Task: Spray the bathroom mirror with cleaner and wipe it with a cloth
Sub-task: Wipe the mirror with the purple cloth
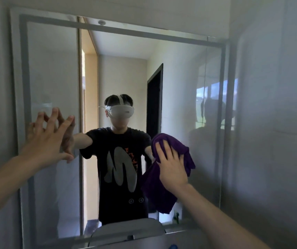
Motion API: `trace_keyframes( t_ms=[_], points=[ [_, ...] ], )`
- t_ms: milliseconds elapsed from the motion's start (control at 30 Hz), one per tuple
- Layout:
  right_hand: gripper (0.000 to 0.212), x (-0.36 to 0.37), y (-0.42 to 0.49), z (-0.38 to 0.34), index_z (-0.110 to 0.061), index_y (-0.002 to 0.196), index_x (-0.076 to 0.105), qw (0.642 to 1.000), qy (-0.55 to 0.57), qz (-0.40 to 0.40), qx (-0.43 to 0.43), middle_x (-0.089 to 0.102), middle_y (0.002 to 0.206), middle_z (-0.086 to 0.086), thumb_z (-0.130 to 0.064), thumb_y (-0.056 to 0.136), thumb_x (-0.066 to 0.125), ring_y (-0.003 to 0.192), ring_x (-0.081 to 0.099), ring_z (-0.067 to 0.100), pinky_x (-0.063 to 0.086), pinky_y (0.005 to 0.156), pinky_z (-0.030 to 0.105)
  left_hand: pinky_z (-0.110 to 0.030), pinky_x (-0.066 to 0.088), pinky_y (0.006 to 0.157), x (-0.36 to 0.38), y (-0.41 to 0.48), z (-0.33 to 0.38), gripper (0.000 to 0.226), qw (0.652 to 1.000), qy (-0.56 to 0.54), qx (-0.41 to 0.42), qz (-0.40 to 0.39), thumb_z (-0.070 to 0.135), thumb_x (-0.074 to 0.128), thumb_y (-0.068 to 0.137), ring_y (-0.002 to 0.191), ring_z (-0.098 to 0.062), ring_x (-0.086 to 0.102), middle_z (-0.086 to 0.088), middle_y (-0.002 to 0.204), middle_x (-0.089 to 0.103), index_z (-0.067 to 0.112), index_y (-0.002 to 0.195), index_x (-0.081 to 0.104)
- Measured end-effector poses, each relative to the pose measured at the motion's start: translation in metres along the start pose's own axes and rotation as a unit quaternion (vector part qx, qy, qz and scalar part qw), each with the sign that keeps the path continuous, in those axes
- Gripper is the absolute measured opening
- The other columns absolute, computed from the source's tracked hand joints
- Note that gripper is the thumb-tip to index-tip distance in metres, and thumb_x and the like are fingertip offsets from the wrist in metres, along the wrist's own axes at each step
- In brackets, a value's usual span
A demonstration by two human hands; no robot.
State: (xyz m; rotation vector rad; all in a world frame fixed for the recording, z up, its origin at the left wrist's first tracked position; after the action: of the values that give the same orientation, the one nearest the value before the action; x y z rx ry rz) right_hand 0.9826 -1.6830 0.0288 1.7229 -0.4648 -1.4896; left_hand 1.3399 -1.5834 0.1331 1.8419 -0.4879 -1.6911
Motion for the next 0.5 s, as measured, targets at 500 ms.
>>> trace_keyframes(
  t_ms=[500],
  points=[
    [0.055,-0.002,-0.14,-0.038,-0.027,0.149,0.043,0.952,0.238,-0.144,0.131,0.038,0.156,-0.013,-0.007,0.098,0.049,0.143,0.034,0.012,0.038,0.114,0.033,-0.066,0.027,0.113,0.027,-0.044,0.051,0.122,0.993,-0.037,0.113,0.021,0.052,0.089,0.065,0.149,-0.045,0.02,-0.013,0.169,0.015,0.03,0.162,0.018]
  ],
)
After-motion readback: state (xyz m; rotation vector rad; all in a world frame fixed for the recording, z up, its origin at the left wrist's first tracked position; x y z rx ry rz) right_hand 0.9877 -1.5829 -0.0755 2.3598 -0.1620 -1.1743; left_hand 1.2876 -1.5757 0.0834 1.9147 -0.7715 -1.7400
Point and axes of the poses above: each hand's wrist, its own y-axis towards the middle knuckle, its own x-axis out of the palm, z = x × y, the point moved 4 cm from there along y, towards the middle knuckle
